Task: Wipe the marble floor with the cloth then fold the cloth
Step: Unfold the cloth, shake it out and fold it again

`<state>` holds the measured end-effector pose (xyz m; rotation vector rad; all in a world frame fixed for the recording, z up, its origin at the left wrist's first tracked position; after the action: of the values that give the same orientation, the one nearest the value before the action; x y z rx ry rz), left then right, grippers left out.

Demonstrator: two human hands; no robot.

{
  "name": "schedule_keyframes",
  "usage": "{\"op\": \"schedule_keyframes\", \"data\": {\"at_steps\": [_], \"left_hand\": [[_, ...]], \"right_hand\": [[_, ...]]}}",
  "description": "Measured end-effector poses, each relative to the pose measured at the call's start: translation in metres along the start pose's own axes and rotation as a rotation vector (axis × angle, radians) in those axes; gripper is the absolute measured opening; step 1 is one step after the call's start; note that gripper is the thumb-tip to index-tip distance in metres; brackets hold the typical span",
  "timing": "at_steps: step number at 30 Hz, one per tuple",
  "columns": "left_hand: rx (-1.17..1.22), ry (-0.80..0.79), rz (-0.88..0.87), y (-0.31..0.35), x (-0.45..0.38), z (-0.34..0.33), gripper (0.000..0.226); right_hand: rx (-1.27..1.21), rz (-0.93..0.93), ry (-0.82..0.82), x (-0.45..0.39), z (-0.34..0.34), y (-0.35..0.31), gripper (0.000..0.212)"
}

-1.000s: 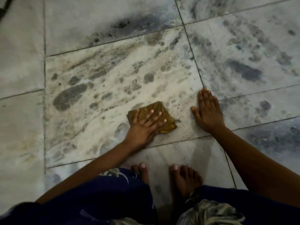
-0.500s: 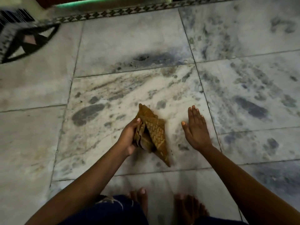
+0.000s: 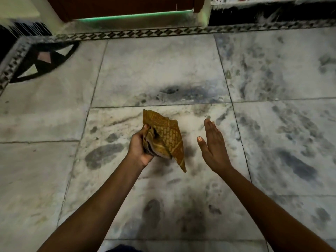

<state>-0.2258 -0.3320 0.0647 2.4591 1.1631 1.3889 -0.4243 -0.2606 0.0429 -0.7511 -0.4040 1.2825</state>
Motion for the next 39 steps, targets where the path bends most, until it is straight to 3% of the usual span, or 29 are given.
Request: {"op": "schedule_keyframes", "data": {"at_steps": [8, 16, 29, 34, 39], "left_hand": [[0.04, 0.085, -0.031, 0.076, 0.005, -0.072, 0.042], [0.04, 0.163, -0.101, 0.158, 0.105, -0.17, 0.04], [0.049, 0.192, -0.215, 0.284, 0.423, -0.343, 0.042], [0.051, 0.214, -0.302, 0.302, 0.552, -0.385, 0.039], [0.114, 0.23, -0.392, 0.303, 0.644, -0.399, 0.038]], "right_hand": [[-0.188, -0.045, 0.06, -0.076, 0.045, -0.079, 0.06], [-0.263, -0.075, 0.156, -0.114, 0.158, -0.192, 0.06], [-0.304, 0.097, 0.201, -0.105, 0.406, -0.452, 0.059], [-0.372, 0.153, 0.114, -0.076, 0.478, -0.548, 0.05], [-0.466, 0.222, -0.03, -0.042, 0.509, -0.613, 0.046]]}}
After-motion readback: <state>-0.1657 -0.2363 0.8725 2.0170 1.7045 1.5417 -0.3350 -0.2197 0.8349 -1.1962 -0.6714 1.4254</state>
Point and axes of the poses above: each hand's wrist, its own x-axis away from the middle knuckle, its own z-axis out of the back of the hand, y = z × x, the point moved 2 cm from there along -x, towards the middle knuckle, and after that the axes turned 9 degrees about y, right-handed, at the moved point
